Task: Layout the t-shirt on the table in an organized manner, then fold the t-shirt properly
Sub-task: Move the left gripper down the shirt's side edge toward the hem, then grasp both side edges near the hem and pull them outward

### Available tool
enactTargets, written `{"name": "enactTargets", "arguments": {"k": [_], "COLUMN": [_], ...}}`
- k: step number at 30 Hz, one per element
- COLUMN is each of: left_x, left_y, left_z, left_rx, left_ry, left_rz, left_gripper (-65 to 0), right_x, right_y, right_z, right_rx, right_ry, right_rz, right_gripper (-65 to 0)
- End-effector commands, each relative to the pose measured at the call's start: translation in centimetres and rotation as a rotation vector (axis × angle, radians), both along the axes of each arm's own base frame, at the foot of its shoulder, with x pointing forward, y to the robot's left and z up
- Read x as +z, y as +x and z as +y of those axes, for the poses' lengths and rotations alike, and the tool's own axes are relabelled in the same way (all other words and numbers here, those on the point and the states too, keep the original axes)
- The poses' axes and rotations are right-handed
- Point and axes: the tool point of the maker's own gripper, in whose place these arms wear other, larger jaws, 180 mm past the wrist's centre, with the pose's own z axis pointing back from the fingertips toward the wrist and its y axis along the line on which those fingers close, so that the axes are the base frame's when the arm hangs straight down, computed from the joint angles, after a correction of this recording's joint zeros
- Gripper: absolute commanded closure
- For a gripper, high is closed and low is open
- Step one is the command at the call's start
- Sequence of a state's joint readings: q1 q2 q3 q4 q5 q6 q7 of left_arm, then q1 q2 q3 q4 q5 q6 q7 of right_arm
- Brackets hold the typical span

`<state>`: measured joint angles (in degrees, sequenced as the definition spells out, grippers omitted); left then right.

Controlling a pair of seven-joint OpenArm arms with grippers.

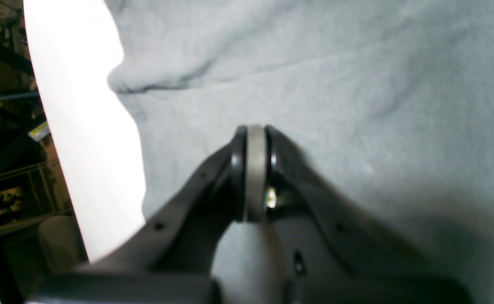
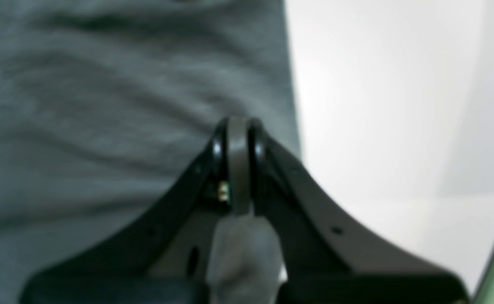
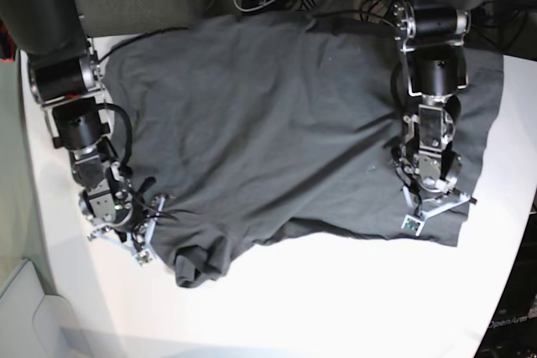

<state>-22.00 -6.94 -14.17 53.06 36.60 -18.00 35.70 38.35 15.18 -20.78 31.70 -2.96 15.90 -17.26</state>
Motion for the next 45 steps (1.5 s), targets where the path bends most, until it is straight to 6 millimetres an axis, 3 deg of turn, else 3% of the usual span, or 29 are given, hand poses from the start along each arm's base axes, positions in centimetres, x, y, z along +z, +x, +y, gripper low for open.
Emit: {"name": "enactTargets", "arguments": {"k": [1, 8, 12, 15, 19, 21, 25, 32, 35, 40, 45], "left_x": [0.4, 1.1, 3.0, 5.4, 9.2, 10.5, 10.2, 7.4, 5.8, 4.8, 5.1], "left_y": [0.6, 1.1, 3.1, 4.5, 5.8, 5.9, 5.2, 2.3, 0.7, -0.8, -1.1], "left_z": [-0.5, -0.3, -1.0, -1.6, -1.6, -1.5, -0.7, 0.6, 1.5, 3.7, 5.1], "left_rx": [-0.009, -0.011, -0.011, -0.02, -0.025, -0.018, 0.015, 0.026, 0.052, 0.131, 0.151], "left_ry": [-0.024, -0.021, -0.031, -0.03, -0.01, 0.002, 0.02, 0.049, 0.041, 0.015, 0.032], "left_rz": [-0.001, -0.023, -0.065, -0.137, -0.243, -0.268, -0.229, -0.155, -0.125, -0.108, -0.111], "left_gripper": [-0.2, -0.2, -0.2, -0.2, -0.2, -0.2, -0.2, -0.2, -0.2, -0.2, -0.2], "right_x": [2.2, 2.6, 3.1, 3.6, 5.8, 6.4, 6.1, 5.4, 5.3, 5.3, 5.0], "right_y": [1.5, 1.0, 1.2, 1.5, 3.1, 3.8, 4.0, 4.2, 4.2, 4.2, 4.0], "right_z": [-1.5, -5.5, -5.8, -6.0, -6.1, -4.6, -1.6, 5.3, 6.7, 7.4, 7.6], "right_rx": [-0.019, -0.067, -0.071, -0.075, -0.102, -0.078, -0.007, 0.097, 0.111, 0.122, 0.146], "right_ry": [-0.014, -0.055, -0.058, -0.057, -0.032, -0.011, 0.027, 0.11, 0.13, 0.146, 0.129], "right_rz": [-0.054, -0.055, -0.061, -0.065, -0.103, -0.113, -0.096, -0.08, -0.079, -0.093, -0.097], "right_gripper": [0.0, 0.0, 0.0, 0.0, 0.0, 0.0, 0.0, 0.0, 0.0, 0.0, 0.0]}}
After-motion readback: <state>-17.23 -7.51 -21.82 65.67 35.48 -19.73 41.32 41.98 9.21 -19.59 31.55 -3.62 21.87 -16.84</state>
